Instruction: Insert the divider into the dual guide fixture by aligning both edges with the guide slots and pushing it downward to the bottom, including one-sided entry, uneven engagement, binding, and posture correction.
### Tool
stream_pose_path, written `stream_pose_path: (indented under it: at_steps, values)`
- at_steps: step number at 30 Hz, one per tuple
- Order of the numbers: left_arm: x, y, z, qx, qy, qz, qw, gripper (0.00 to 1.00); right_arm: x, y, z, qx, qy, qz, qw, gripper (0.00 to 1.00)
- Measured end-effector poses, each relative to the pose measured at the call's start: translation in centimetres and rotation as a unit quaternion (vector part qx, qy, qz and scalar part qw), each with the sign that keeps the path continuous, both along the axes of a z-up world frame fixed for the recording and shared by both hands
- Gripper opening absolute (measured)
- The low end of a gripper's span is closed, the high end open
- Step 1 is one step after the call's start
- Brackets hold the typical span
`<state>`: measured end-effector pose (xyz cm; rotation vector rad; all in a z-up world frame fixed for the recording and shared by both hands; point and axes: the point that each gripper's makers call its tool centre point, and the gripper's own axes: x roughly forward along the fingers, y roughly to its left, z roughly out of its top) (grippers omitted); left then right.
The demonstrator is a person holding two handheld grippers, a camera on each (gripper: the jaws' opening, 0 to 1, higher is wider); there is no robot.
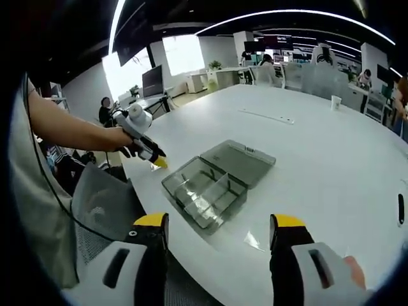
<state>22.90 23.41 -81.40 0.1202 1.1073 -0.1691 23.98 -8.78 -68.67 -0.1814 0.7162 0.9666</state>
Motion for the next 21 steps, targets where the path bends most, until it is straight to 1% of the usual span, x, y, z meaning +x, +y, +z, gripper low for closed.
stream_pose_path:
  at_steps: [10,11,12,15,21]
  values:
    - [-0.34,0.32,-0.06,0.002,0.015,0.013,0.9998,0.32,-0.21,-0.18,-0.15,-0.001,0.001,0.000,1.0000,0.62]
    - [-0.86,0.30,-0.33,0.000,0.031,0.020,0.9993,0.32,-0.25,-0.16,-0.15,0.000,0.001,0.000,1.0000,0.62]
    - [-0.23,0.36,-0.23,0.001,0.015,0.012,0.9998,0.32,-0.22,-0.15,-0.15,0.001,0.001,0.000,1.0000,0.62]
    - [-0.32,0.43,-0.43,0.004,0.024,0.015,0.9996,0.32,-0.29,-0.13,-0.16,0.001,0.002,-0.001,1.0000,0.62]
    - [-0.24,0.52,-0.55,0.005,0.032,0.021,0.9992,0.32,-0.35,-0.20,-0.13,0.002,0.001,-0.002,1.0000,0.62]
